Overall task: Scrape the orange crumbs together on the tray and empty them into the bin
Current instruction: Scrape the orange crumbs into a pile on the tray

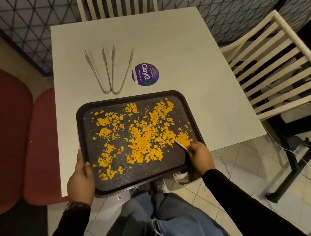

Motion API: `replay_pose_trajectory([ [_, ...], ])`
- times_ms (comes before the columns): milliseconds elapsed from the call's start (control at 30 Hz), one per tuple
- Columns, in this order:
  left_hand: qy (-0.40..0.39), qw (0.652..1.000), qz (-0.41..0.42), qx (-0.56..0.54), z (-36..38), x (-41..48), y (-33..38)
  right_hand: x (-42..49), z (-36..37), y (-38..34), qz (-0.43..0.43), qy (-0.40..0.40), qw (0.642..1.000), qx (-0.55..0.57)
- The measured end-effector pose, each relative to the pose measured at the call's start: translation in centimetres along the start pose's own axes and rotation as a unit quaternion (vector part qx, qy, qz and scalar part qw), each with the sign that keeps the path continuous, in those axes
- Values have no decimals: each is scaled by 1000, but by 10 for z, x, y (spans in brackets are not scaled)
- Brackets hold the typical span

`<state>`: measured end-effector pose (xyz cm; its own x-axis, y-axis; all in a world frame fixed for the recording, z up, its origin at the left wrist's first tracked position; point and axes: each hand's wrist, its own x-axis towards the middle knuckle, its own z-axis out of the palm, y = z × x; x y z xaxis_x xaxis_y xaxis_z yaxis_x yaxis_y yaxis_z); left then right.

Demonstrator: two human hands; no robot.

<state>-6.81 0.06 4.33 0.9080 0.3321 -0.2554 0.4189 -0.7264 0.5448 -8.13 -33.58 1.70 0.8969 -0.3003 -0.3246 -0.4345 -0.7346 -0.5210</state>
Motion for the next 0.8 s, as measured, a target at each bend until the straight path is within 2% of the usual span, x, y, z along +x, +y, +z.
replay_pose_trajectory([
  [167, 1, 1000, -5, 8, 2, 0, -1, -21, 12, -3, -143, -113, 982, -53],
  [267, -4, 1000, -8, 8, 3, -3, 0, -23, 22, -2, -175, -120, 975, -68],
  [400, -10, 1000, -13, 18, 2, -6, -1, -12, 26, -8, -122, -50, 990, -48],
  [567, -15, 1000, -14, 13, 2, -10, 0, 16, 19, -14, 30, 9, 1000, -5],
  [667, -9, 1000, -17, 11, 1, -12, 4, 17, 15, -19, 31, 10, 999, -4],
  [800, -1, 1000, -27, 8, 0, -14, 8, -8, 14, -29, -30, -26, 999, 4],
])
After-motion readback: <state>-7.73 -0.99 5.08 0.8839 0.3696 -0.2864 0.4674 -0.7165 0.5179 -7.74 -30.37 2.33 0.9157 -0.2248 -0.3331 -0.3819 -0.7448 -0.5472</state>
